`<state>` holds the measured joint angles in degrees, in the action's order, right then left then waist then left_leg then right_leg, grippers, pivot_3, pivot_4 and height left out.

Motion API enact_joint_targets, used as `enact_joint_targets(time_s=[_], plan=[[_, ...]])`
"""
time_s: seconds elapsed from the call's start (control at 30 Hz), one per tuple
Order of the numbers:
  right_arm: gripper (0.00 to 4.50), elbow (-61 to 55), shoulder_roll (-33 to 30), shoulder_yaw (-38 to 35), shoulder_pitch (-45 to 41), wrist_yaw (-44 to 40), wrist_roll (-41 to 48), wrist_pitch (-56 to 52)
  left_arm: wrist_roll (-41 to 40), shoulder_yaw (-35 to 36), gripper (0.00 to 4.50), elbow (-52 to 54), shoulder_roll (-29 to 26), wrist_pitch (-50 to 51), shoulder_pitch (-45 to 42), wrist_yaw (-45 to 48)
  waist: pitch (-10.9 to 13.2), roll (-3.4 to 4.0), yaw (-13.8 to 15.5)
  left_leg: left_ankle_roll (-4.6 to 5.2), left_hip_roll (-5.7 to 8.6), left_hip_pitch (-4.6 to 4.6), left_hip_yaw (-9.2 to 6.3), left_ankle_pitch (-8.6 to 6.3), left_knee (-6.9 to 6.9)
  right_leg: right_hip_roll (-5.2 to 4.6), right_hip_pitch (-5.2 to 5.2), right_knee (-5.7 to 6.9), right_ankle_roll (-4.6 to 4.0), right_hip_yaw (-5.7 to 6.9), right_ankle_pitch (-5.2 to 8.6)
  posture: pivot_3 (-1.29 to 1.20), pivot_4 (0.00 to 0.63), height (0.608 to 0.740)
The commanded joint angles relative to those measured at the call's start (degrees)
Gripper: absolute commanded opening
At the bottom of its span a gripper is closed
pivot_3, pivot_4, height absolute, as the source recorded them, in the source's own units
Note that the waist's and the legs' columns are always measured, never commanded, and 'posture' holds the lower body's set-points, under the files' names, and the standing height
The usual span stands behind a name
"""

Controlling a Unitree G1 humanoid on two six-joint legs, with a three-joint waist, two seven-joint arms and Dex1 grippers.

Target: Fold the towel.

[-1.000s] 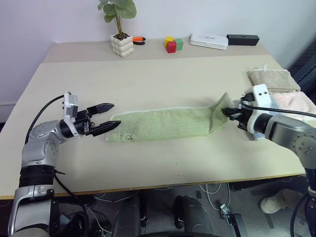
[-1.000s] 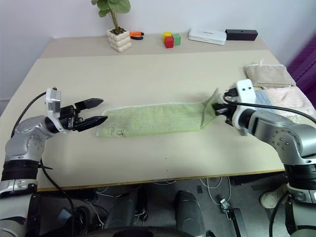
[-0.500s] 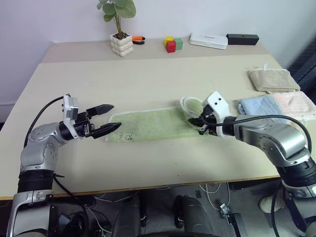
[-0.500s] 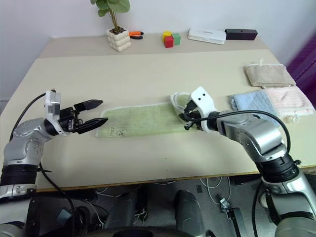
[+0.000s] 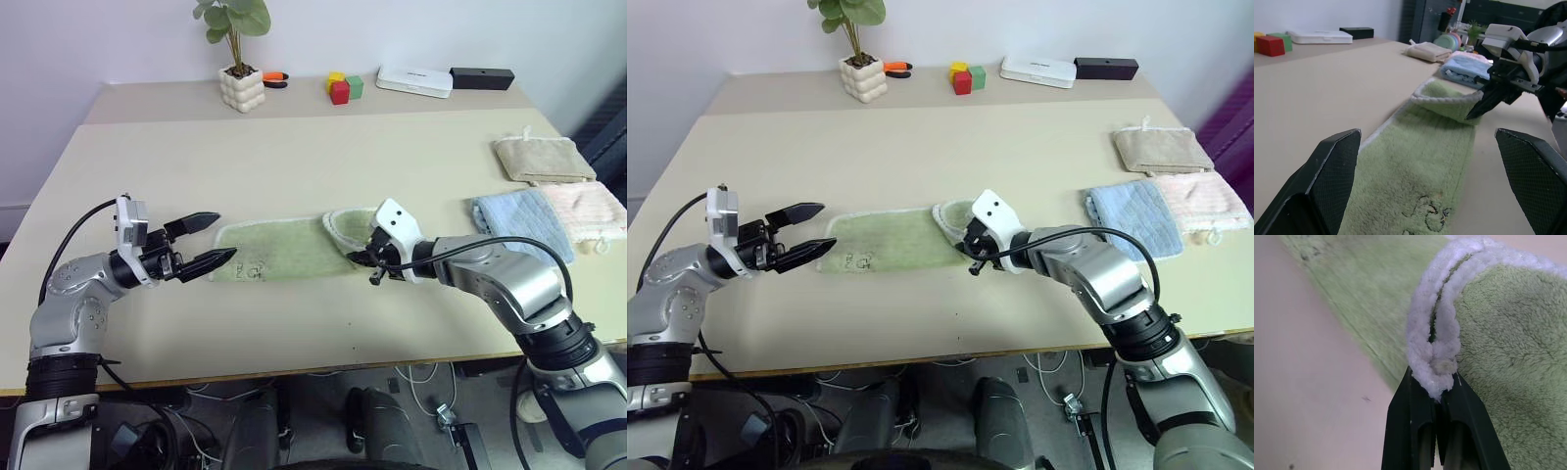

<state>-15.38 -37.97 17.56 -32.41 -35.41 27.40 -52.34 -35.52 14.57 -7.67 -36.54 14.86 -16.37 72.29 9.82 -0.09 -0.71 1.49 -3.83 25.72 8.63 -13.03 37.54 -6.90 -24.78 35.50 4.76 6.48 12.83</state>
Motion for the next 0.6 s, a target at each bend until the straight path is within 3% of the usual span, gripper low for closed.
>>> enact_joint_targets(time_s=[0.03,0.27,0.3,0.5,0.6], plan=[[0.79,-0.34,2.33,0.69,-0.83,-0.95,-1.61,1.18,-0.89,1.49,4.5,1.63,-0.95,-0.08,-0.25,-0.4,0.0,0.0,0.02,0.0,0.0,0.0,0.0,0.0,0.0,0.0,0.0,0.0,0.0,0.0,0.0,0.0,0.15,0.74],[4.27,-1.76,4.81,-1.4,0.11,-1.01,-2.17,-0.33,-0.84,1.46,4.5,1.31,-1.17,-0.27,-0.32,-0.3,0.0,0.0,0.04,-0.01,0.0,0.0,0.01,0.01,0.0,0.0,0.0,0.01,0.0,0.0,0.0,0.0,0.15,0.74],[4.46,-2.57,4.77,-2.66,0.09,-1.87,-1.34,0.47,-0.82,1.4,4.5,1.17,-1.19,-0.27,-0.48,-0.29,0.0,0.0,0.02,-0.01,0.0,0.0,0.01,0.01,0.0,0.0,0.0,0.01,0.0,0.0,0.0,0.0,0.15,0.74],[4.46,-0.65,14.09,-25.62,-7.3,1.33,19.28,-5.03,-0.35,0.83,4.5,-0.31,-0.89,-0.9,-1.97,-0.11,0.01,-0.01,-0.02,-0.05,-0.01,-0.01,0.01,0.03,0.0,0.03,-0.01,0.07,0.02,0.0,-0.03,0.0,0.15,0.74],[4.46,2.52,14.47,-28.16,-8.18,3.15,19.16,-4.52,0.37,0.35,4.5,-1.48,-0.15,-2.36,-3.43,-0.26,-0.03,-0.07,0.27,-0.05,0.0,-0.02,-0.01,0.03,0.0,0.04,0.03,0.07,0.02,0.03,-0.03,0.0,0.15,0.74]])
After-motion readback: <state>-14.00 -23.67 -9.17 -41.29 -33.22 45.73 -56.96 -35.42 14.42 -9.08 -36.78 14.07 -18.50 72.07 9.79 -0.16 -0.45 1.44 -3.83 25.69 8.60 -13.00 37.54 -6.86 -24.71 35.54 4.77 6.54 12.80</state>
